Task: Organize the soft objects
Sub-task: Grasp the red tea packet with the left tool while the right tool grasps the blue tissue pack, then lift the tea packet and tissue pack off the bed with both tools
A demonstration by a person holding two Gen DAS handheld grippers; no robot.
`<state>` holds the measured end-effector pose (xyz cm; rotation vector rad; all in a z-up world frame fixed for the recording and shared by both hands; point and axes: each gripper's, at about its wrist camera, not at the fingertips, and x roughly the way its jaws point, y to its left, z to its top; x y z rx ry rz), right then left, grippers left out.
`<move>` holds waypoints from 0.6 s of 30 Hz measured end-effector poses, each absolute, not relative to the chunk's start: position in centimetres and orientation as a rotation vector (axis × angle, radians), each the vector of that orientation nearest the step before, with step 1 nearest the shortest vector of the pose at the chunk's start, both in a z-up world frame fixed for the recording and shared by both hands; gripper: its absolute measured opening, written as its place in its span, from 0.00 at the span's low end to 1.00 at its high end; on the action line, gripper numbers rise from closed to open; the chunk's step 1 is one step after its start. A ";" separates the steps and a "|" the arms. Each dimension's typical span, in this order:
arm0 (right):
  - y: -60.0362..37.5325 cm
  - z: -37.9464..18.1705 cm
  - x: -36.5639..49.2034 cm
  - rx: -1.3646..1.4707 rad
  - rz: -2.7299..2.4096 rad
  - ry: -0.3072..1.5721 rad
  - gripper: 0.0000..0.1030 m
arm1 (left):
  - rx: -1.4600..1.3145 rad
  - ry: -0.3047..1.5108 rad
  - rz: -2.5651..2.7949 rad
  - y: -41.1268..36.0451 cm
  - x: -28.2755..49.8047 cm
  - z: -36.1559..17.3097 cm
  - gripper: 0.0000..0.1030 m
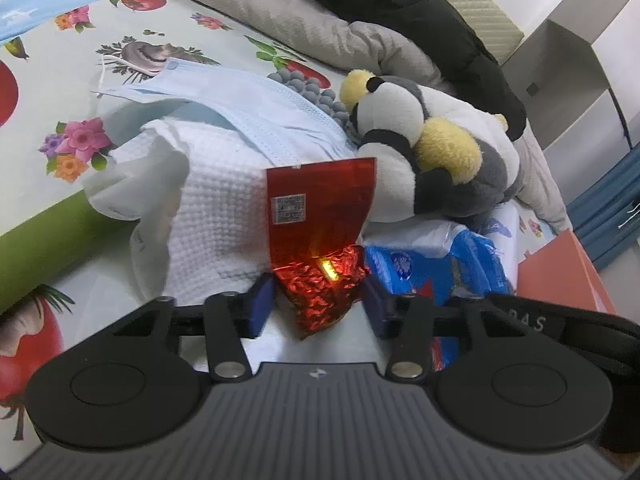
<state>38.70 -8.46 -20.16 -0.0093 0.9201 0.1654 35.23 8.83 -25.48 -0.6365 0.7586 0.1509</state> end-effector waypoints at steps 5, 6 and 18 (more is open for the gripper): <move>-8.0 -20.2 37.5 0.007 0.212 0.924 0.14 | -0.628 0.763 0.151 9.0 35.0 -25.4 0.47; -8.0 -20.0 37.1 0.010 0.220 0.923 0.13 | -0.631 0.764 0.152 9.1 34.9 -25.4 0.46; -8.2 -17.8 32.7 -0.004 0.270 0.881 0.08 | -0.643 0.751 0.117 9.4 31.1 -23.7 0.35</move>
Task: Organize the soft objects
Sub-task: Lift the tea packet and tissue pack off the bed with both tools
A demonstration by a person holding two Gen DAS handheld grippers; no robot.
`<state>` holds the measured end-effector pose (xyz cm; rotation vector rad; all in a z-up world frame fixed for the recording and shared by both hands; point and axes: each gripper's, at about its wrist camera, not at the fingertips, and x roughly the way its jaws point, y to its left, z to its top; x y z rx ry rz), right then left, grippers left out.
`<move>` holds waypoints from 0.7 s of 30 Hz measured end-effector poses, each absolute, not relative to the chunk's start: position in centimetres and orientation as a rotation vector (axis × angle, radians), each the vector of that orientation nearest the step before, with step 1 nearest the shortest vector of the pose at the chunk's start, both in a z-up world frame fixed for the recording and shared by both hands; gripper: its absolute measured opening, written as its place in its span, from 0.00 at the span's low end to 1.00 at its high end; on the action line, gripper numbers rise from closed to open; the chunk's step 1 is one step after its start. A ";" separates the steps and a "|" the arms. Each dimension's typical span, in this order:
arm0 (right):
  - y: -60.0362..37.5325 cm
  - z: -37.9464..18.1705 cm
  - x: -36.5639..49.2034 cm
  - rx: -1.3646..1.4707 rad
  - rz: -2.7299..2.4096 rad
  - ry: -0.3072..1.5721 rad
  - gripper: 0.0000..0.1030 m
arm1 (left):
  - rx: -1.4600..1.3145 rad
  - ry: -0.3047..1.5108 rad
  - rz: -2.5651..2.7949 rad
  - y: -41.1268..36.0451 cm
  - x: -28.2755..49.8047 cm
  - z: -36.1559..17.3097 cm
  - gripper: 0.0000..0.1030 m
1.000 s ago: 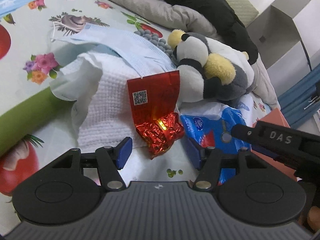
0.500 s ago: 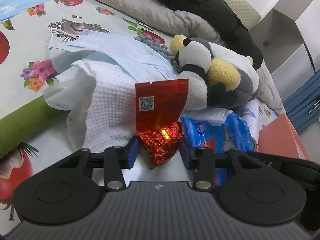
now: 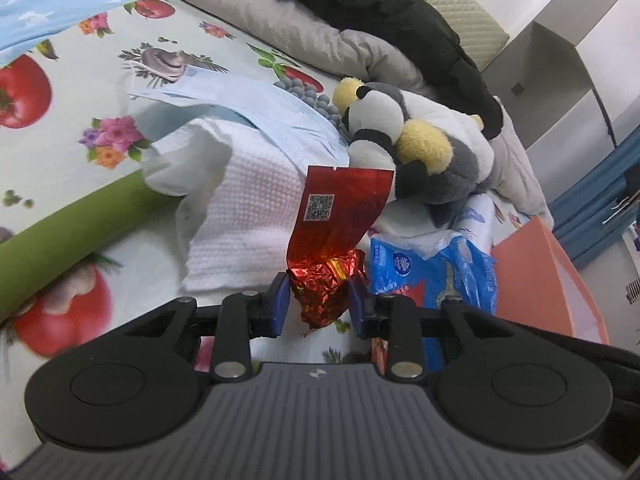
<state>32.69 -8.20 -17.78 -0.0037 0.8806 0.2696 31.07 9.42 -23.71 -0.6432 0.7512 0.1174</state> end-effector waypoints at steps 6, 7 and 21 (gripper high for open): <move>-8.1 -16.7 29.3 -0.040 0.293 0.868 0.08 | -0.644 0.774 0.091 9.9 27.4 -22.3 0.18; -8.1 -16.6 28.6 -0.048 0.295 0.867 0.08 | -0.654 0.782 0.085 10.0 26.7 -22.2 0.18; -9.2 -16.1 19.1 -0.030 0.364 0.905 0.08 | -0.626 0.875 0.059 10.9 15.3 -21.0 0.18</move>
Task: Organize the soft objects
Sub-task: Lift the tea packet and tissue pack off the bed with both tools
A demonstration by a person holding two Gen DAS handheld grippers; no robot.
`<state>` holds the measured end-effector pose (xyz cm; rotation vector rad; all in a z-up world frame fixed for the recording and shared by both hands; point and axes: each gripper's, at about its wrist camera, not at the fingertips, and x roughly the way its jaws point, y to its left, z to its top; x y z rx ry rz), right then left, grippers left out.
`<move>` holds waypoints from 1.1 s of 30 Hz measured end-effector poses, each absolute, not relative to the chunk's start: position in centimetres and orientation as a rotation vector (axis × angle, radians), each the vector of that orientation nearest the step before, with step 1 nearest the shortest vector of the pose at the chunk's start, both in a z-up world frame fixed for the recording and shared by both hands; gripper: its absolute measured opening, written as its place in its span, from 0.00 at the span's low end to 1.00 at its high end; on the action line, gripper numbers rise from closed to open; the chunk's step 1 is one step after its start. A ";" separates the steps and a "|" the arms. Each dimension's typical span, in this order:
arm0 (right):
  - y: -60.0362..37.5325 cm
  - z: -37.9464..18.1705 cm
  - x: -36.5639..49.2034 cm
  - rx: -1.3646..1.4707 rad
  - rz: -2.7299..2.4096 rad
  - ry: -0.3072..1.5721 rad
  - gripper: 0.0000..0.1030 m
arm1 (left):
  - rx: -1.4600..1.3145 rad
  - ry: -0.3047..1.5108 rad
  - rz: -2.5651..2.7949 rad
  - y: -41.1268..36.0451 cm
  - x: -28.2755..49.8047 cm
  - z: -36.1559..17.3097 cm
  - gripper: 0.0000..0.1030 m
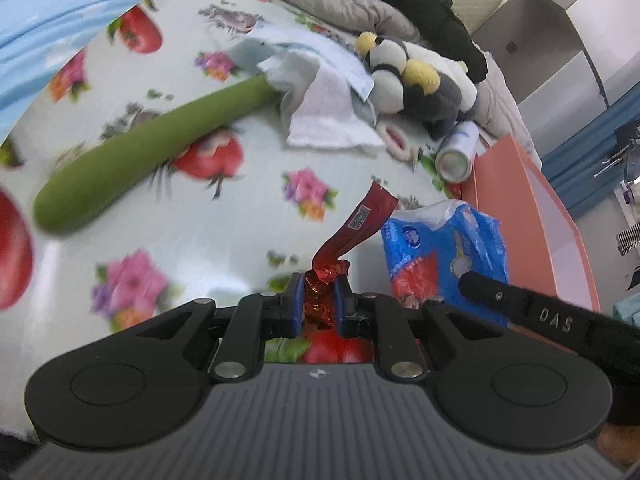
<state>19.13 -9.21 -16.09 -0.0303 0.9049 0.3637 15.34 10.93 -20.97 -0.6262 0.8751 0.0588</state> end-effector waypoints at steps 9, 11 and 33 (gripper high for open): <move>-10.7 -17.2 15.9 0.010 0.420 0.957 0.11 | -0.622 0.913 0.060 11.5 12.6 -20.9 0.18; -11.3 -17.1 15.8 0.034 0.431 0.965 0.15 | -0.594 0.919 0.080 11.5 12.6 -20.8 0.23; -11.8 -18.0 15.0 -0.078 0.393 0.854 0.07 | -0.482 0.984 0.186 9.0 14.3 -21.4 0.74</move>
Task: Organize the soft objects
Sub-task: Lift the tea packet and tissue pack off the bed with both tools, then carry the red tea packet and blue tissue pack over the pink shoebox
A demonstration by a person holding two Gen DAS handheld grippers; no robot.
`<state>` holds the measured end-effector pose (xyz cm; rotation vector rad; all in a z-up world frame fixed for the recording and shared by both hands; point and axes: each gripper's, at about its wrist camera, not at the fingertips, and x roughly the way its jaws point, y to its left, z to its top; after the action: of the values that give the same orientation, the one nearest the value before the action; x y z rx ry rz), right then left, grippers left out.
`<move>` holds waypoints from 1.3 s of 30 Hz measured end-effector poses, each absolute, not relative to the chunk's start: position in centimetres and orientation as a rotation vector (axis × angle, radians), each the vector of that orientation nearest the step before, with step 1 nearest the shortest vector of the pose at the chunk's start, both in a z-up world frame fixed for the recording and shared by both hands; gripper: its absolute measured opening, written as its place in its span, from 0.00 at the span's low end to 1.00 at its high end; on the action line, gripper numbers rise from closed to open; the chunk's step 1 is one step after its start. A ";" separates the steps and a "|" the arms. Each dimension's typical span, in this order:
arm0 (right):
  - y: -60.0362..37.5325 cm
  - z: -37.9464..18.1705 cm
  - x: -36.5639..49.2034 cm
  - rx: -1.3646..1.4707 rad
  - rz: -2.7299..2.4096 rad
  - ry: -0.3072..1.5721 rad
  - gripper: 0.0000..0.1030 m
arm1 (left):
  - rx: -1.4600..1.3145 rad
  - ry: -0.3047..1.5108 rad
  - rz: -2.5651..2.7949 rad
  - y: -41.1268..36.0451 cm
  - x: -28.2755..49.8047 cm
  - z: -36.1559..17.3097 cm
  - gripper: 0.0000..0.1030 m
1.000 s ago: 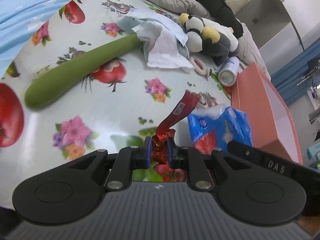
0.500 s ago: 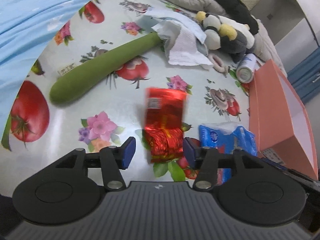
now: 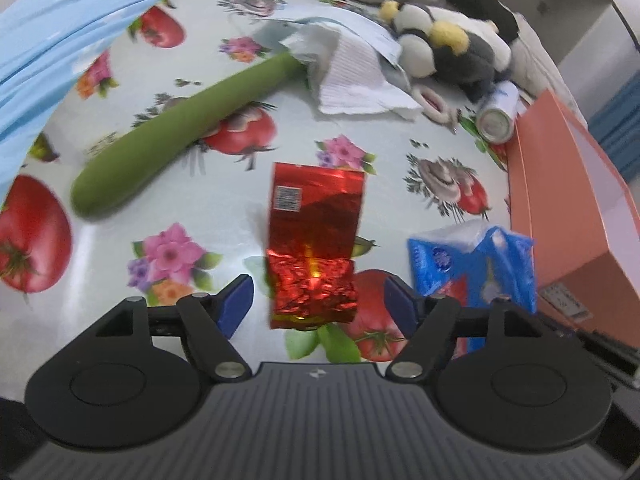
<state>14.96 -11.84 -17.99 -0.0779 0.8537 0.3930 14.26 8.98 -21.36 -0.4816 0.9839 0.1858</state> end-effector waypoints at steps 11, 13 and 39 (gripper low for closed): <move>-13.3 -18.2 14.8 -0.047 0.360 0.841 0.07 | -0.266 1.024 0.182 5.3 16.6 -22.4 0.74; -13.4 -18.3 14.8 -0.042 0.359 0.840 0.07 | -0.239 1.031 0.190 5.0 16.8 -22.6 0.72; -13.7 -14.8 13.5 -0.028 0.398 0.746 0.04 | -0.249 0.935 0.146 5.0 14.3 -17.8 0.55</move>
<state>13.48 -13.69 -14.79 -0.0277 0.7458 0.3982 14.27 4.99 -17.77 -0.2489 0.9354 0.1463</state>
